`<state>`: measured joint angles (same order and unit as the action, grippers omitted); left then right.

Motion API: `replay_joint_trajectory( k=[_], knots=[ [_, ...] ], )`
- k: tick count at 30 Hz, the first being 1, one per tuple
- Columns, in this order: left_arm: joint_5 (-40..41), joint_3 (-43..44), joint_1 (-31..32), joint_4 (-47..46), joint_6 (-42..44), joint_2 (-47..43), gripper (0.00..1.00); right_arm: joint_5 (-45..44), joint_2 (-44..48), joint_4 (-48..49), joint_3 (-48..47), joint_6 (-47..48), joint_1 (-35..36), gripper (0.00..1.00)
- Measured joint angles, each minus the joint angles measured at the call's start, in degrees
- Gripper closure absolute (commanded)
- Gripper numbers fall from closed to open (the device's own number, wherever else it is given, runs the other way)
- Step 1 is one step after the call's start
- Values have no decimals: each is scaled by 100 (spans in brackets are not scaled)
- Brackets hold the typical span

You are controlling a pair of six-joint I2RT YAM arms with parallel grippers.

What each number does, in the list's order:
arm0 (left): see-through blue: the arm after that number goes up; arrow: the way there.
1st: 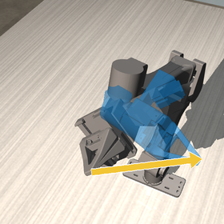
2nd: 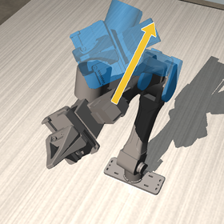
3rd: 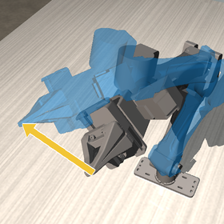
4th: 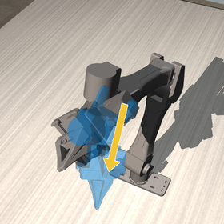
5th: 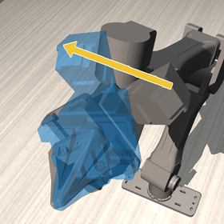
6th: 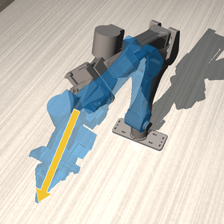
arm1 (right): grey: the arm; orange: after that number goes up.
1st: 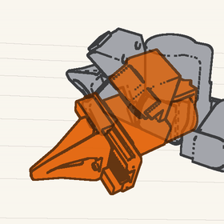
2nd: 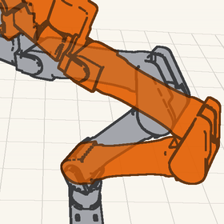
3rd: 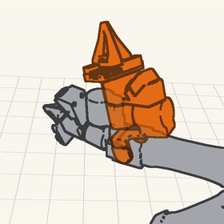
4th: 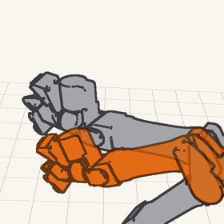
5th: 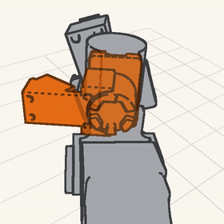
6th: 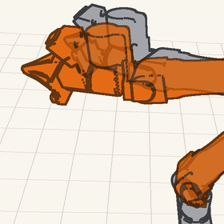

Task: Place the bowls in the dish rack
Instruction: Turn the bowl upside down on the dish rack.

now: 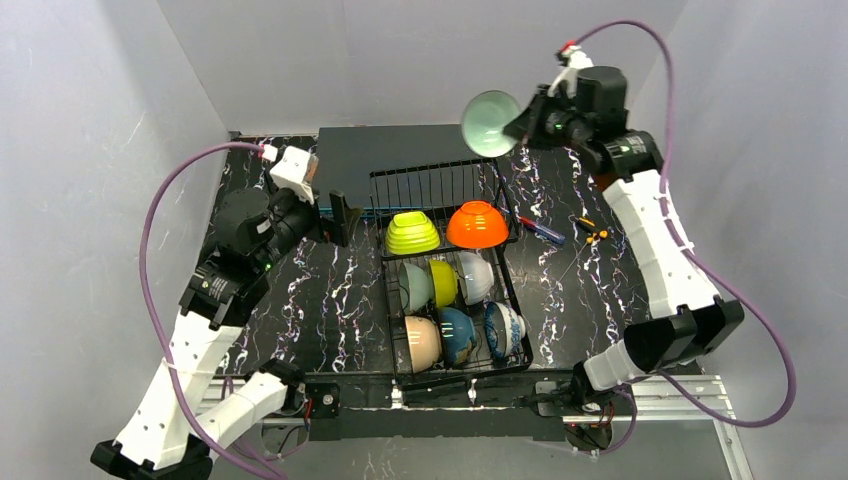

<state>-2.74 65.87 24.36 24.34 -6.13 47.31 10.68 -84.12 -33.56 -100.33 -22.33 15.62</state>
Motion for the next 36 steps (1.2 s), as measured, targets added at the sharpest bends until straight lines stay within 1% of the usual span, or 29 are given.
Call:
replay_joint_trajectory(
  k=[4,8,10,12,14,16,18,19,23,24,27,29,31,36],
  knots=[
    [-680,450,2,-326,929,297,12,42,-389,-328,-463,-17,765,99],
    [-1327,944,2,-459,1943,756,17,66,-745,-669,-610,-105,1353,99],
    [-1720,1126,17,-463,2653,973,21,59,-859,-756,-651,-136,1521,99],
    [-2044,1165,57,-457,3390,1084,28,44,-1003,-879,-730,-175,1652,99],
    [-2356,1165,175,-404,4304,1134,36,20,-1088,-966,-780,-201,1768,99],
    [-2601,1165,345,-348,5217,1145,38,11,-1139,-1014,-822,-229,1893,99],
    [-2728,1163,525,-304,6033,1145,39,9,-1191,-1021,-881,-251,1989,99],
    [-2769,1156,614,-271,6461,1147,39,11,-1226,-1021,-916,-258,2033,99],
    [-2815,1123,892,22,7984,1169,51,24,-1314,-1040,-1014,-260,2164,99],
    [-2815,1123,933,111,8260,1189,53,28,-1316,-1049,-1014,-260,2177,99],
    [-2776,1126,1078,501,9077,1327,52,39,-1316,-1110,-1049,-260,2188,99],
    [-2664,1128,1193,793,9501,1469,48,42,-1316,-1143,-1071,-260,2186,99],
    [-2503,1128,1322,1014,9809,1598,47,44,-1316,-1152,-1091,-260,2186,99],
    [-1937,1128,1676,1346,10334,1845,52,98,-1316,-1176,-1095,-258,2188,99]
  ],
)
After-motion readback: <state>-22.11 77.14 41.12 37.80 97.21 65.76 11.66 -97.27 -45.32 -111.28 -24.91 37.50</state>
